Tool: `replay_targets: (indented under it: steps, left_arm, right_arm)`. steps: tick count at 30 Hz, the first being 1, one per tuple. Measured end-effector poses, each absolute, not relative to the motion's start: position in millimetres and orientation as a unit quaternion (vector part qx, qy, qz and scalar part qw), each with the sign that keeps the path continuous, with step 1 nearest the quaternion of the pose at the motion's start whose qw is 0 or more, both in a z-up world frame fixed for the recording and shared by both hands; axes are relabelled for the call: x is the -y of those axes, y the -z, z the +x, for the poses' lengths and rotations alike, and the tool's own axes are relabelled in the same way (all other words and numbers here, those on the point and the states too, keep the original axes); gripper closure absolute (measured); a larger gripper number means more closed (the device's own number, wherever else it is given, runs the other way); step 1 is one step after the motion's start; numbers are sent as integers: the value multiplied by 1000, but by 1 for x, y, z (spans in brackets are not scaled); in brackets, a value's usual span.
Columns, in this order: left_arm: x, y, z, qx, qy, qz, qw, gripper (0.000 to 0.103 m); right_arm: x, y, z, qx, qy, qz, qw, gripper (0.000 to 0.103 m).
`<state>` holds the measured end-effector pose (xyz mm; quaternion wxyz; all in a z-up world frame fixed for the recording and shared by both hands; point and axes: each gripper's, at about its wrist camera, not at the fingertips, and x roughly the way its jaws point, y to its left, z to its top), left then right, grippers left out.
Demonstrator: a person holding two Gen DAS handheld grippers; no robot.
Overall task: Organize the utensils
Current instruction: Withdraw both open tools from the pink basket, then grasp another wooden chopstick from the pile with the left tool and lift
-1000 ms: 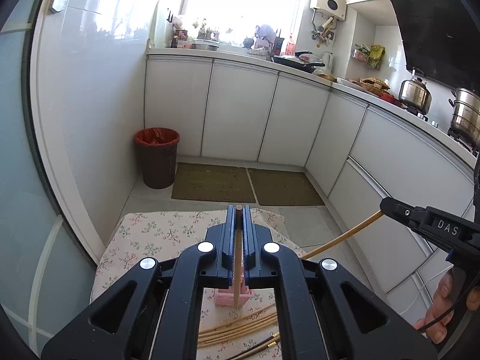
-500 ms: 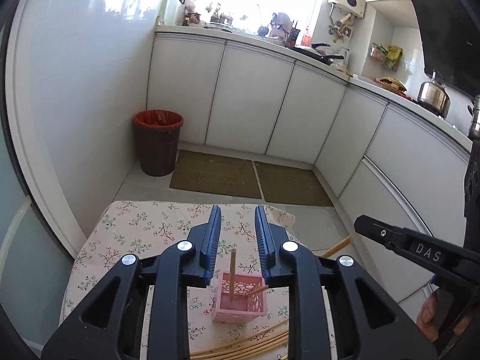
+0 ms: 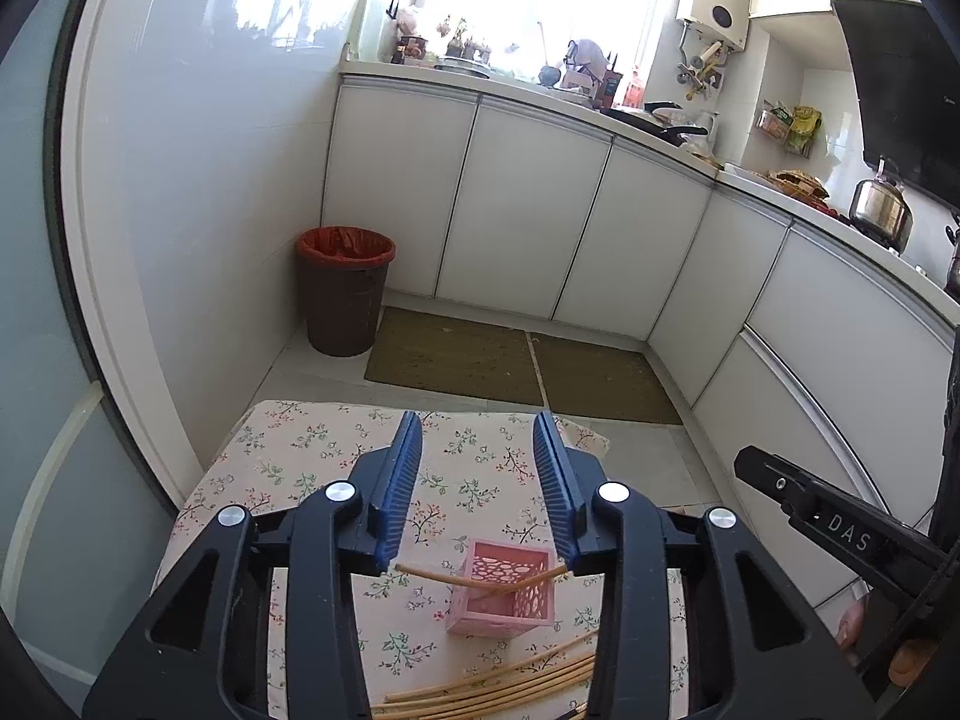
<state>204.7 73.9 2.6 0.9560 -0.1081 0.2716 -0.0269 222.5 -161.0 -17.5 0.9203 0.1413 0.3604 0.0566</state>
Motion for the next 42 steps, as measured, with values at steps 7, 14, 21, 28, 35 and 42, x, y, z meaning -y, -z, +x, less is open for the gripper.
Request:
replay_targets:
  steps: [7,14,21,28,35,42]
  left_arm:
    - [-73,1,185,-278,16,-108,954,29]
    - [-69,2,169,-281,6,-103,954,10]
    - [-71,7,157,-298,3,-102,949,7]
    - [-53,38,160,-376,35,-33,926,7]
    - [18,94,165,-467,148,113,864,7]
    - [99,147,180,-510,207,187,814,8]
  right_arm:
    - [170,17,198,-352,-21,140,925,24]
    - [188,26,181,-370,-5,159,915,11]
    - [210,35,161,-376,8,184,908,8]
    - [278,105,126,-457,33,327,826,7]
    - [333,225,83,-550,68,440,707,7]
    - [340,237,83,-543,80,420,723,7]
